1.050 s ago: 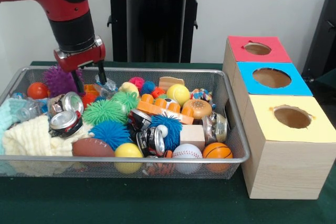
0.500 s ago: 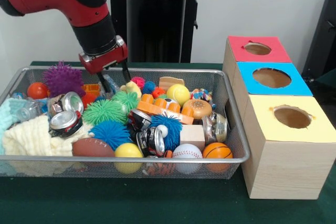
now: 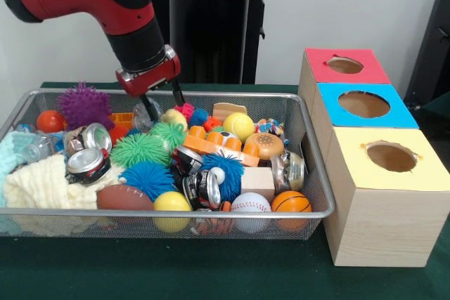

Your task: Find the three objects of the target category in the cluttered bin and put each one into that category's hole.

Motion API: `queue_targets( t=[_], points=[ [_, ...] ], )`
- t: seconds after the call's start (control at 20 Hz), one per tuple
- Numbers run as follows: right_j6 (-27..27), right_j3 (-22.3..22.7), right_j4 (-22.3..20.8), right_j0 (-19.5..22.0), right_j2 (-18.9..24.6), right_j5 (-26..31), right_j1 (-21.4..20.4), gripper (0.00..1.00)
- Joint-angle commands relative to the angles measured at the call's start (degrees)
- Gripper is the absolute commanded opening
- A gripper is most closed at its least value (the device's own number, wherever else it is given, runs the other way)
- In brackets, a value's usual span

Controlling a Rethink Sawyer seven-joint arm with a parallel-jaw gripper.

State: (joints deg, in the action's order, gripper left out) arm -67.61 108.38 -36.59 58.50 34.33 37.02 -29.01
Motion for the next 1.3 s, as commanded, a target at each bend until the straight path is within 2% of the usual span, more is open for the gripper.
queue_targets(
  t=[0.05,0.6,1.3],
  points=[
    [3.56,-1.08,-6.55,-2.75,-2.52,1.79,-1.74,1.00],
    [2.13,-3.78,-11.94,-4.14,-4.50,-0.48,-3.36,1.00],
    [-2.08,-5.18,-14.30,-4.97,-6.16,-4.43,-4.37,1.00]
  ],
)
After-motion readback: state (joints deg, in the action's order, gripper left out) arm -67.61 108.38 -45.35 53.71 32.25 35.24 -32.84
